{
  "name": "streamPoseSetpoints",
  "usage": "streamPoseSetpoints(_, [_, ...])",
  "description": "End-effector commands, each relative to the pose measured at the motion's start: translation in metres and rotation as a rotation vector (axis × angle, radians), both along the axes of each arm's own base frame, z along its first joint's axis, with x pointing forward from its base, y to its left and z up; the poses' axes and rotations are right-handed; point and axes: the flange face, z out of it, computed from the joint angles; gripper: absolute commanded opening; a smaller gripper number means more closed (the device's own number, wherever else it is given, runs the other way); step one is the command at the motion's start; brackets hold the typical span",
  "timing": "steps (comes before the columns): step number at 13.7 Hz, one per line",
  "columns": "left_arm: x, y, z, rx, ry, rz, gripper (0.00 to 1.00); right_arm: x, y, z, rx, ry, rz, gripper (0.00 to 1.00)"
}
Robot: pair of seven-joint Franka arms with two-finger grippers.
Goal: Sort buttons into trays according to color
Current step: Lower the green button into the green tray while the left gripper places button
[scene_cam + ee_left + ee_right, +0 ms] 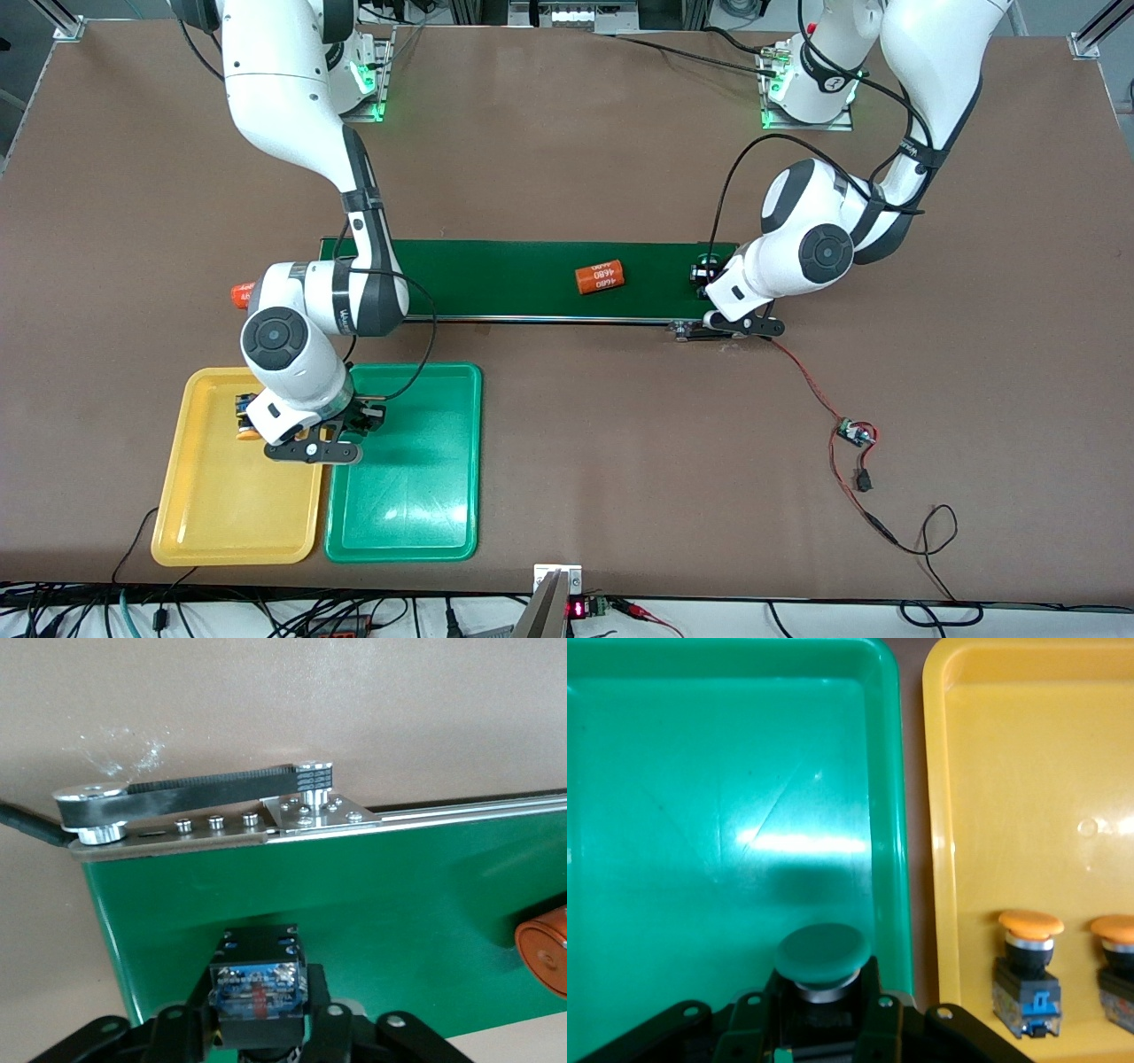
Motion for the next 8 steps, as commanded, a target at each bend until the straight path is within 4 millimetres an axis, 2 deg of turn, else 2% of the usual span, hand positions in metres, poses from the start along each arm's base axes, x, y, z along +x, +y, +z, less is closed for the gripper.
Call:
streamPoseSetpoints(1, [0.008,0.009,0.037,0.008,-0.052,0.011,1.0,0.014,-0.003,-0.014,0.011,-0.049,0.033,0.0])
streamPoseSetpoints(2, [0.01,0.017,0.054,0.018,-0.064,0.016,1.0,0.015,-0.004,-0.022,0.004,-0.06,0.036,0.0])
streamPoseSetpoints(4, [0.02,0.047,0.095,0.047,-0.098,0.051,1.0,0.014,0.003,-0.037,0.012,-0.072,0.047,0.0])
streamPoseSetpoints(5, [0.027,0.065,0.113,0.058,-0.1,0.056,1.0,0.014,0.002,-0.046,0.023,-0.07,0.044,0.0])
streamPoseSetpoints(7, [0.048,0.116,0.152,0.059,-0.095,0.002,1.0,0.015,0.001,-0.065,0.021,-0.084,0.048,0.02])
streamPoseSetpoints(8, [0.059,0.151,0.171,0.078,-0.108,-0.003,1.0,0.015,0.0,-0.073,0.018,-0.093,0.049,0.17])
